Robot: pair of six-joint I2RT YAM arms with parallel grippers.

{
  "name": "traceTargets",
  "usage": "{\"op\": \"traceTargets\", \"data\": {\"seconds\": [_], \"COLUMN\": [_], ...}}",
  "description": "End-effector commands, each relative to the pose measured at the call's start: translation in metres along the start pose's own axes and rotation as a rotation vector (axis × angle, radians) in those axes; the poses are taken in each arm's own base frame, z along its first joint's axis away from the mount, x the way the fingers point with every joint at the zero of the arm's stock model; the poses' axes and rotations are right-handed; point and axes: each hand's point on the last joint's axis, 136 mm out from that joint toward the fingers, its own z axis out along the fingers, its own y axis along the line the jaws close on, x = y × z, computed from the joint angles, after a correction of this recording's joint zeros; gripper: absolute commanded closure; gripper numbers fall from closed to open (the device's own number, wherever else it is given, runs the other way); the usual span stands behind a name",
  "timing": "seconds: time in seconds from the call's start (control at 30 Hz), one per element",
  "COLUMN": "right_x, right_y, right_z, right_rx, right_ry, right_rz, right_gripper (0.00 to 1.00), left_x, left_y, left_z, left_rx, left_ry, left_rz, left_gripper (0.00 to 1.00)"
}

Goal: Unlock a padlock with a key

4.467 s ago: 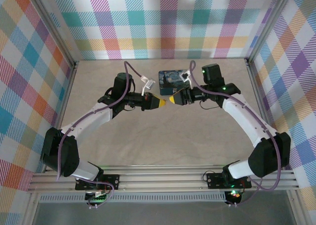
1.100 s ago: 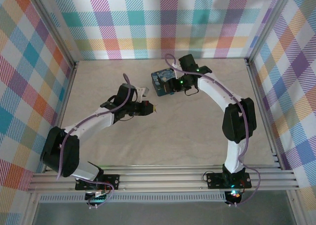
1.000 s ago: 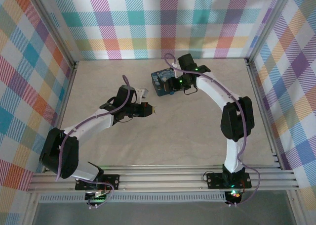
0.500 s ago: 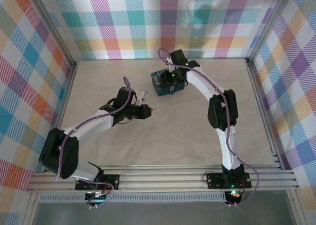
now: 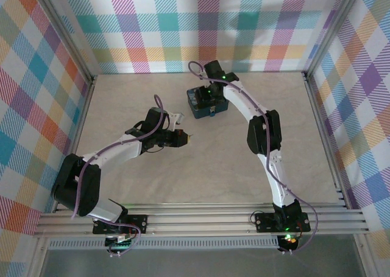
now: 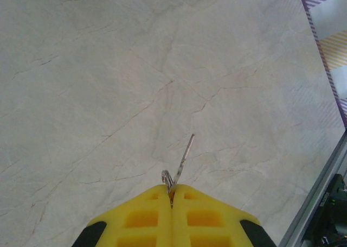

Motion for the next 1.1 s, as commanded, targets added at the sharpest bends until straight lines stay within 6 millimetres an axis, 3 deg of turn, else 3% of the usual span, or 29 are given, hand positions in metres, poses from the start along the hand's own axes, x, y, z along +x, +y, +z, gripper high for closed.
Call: {"op": "traceTargets", "data": {"seconds": [0.0, 0.23, 0.43, 0.67, 0.87, 1.07], "right_x": [0.047, 0.081, 0.094, 0.076, 0.05, 0.058], "right_y": [0.01, 0.041, 0.059, 0.079, 0.085, 0.076], "right_z": [0.005, 0.002, -0.007, -0.034, -0.076, -0.11], "right_rx": [-0.009, -0.079, -0.115, -0.194, -0.217, -0.198], "right_ry": [0.143, 0.182, 0.193, 0.147, 0.044, -0.05], "right_rz": [-0.029, 0.025, 0.162, 0.289, 0.27, 0.259], "right_gripper": [0.41, 0.42, 0.42, 0.41, 0.39, 0.38], "left_x": [-0.001, 0.002, 0.005, 0.007, 0.01, 0.009], "left_y": [0.0, 0.002, 0.004, 0.008, 0.013, 0.013], "left_z": [0.001, -0.005, -0.009, -0.015, -0.015, -0.014], "left_rx": [0.022, 0.009, -0.001, -0.015, -0.018, -0.014], "left_ry": [-0.008, -0.015, -0.022, -0.037, -0.028, -0.026], "left_rz": [0.016, 0.018, 0.016, 0.014, -0.003, -0.017], "left_gripper": [1.0, 1.0, 1.0, 1.0, 1.0, 1.0]}}
